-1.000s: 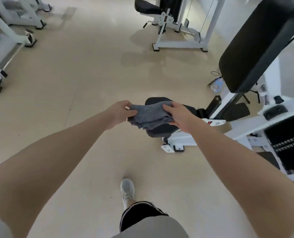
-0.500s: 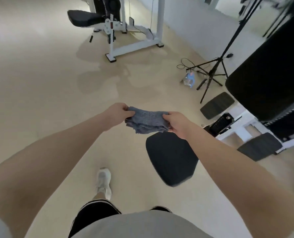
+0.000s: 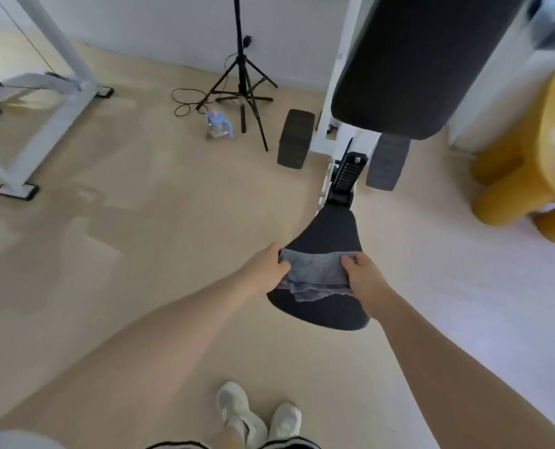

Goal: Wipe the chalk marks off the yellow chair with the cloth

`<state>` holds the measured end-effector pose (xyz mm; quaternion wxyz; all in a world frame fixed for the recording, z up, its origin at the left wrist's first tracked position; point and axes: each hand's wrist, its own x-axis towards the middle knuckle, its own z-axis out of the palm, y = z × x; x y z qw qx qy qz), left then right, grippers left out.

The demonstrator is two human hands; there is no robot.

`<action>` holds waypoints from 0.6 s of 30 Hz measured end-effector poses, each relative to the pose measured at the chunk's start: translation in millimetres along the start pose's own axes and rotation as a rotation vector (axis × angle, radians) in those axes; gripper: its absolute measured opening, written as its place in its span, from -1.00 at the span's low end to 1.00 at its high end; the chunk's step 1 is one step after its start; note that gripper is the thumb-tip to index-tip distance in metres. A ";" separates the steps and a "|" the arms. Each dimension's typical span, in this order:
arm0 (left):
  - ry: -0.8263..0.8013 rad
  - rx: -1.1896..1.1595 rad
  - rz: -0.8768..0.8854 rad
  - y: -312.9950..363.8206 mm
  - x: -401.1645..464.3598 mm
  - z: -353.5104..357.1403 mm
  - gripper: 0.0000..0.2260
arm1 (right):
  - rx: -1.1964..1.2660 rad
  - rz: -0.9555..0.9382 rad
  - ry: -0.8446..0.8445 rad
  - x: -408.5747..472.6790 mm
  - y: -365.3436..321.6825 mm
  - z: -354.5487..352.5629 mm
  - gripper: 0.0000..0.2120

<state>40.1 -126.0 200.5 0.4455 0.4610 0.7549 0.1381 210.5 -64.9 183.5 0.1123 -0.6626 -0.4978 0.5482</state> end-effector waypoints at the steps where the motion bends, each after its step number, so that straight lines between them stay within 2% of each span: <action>1: -0.008 -0.015 0.016 -3.2 17.1 13.0 -0.74 | 0.016 0.002 0.050 11.7 9.1 1.9 -0.79; 3: 0.007 -0.040 0.032 -16.7 52.4 41.3 -0.69 | 0.051 0.019 0.157 40.2 32.1 10.4 -0.78; 5: 0.078 -0.043 0.052 -39.0 89.4 67.8 -0.59 | 0.009 0.023 0.215 72.7 61.0 20.9 -0.65; 7: 0.146 0.119 0.132 -65.6 117.5 92.1 -0.53 | -0.208 -0.016 0.249 95.0 88.7 32.3 -0.54; 9: 0.157 0.390 0.323 -91.4 138.1 114.6 -0.53 | -0.520 -0.148 0.258 111.6 114.3 42.6 -0.54; 11: 0.092 0.634 0.553 -107.8 149.9 134.5 -0.54 | -0.798 -0.309 0.163 122.1 133.9 53.2 -0.50; 13: 0.013 0.831 0.650 -116.9 157.7 151.3 -0.50 | -0.962 -0.367 0.054 131.0 147.2 61.0 -0.41; 15: -0.042 0.925 0.619 -113.9 161.9 155.0 -0.47 | -1.005 -0.350 0.003 133.9 147.9 58.0 -0.37; 18: -0.165 0.984 0.537 -87.0 156.9 132.0 -0.50 | -1.004 -0.324 -0.077 124.6 125.3 38.9 -0.44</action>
